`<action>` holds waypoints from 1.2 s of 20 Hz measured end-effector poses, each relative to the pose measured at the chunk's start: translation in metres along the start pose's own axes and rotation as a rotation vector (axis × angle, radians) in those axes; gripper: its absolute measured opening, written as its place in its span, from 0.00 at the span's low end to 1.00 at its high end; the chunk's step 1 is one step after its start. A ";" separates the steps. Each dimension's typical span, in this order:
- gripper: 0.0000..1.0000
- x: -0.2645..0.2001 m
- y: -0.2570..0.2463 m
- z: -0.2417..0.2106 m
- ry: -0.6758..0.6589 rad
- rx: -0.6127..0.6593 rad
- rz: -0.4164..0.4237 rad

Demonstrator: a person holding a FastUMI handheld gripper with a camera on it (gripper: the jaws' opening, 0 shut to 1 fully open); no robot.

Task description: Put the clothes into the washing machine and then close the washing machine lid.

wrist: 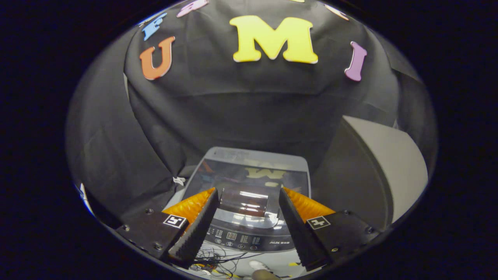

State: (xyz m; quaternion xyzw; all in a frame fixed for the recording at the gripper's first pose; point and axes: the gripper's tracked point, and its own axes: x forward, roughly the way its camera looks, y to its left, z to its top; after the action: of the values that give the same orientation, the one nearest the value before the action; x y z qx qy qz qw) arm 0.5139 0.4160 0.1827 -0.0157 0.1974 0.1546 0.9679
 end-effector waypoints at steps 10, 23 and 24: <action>0.99 -0.201 -0.122 0.047 -0.393 0.028 -0.074; 0.99 -0.324 -0.294 -0.108 -0.386 0.110 -0.245; 0.99 -0.329 -0.302 -0.123 -0.378 0.115 -0.245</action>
State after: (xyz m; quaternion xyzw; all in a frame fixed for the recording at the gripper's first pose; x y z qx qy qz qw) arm 0.2724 0.0206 0.1869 0.0450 0.0177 0.0245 0.9985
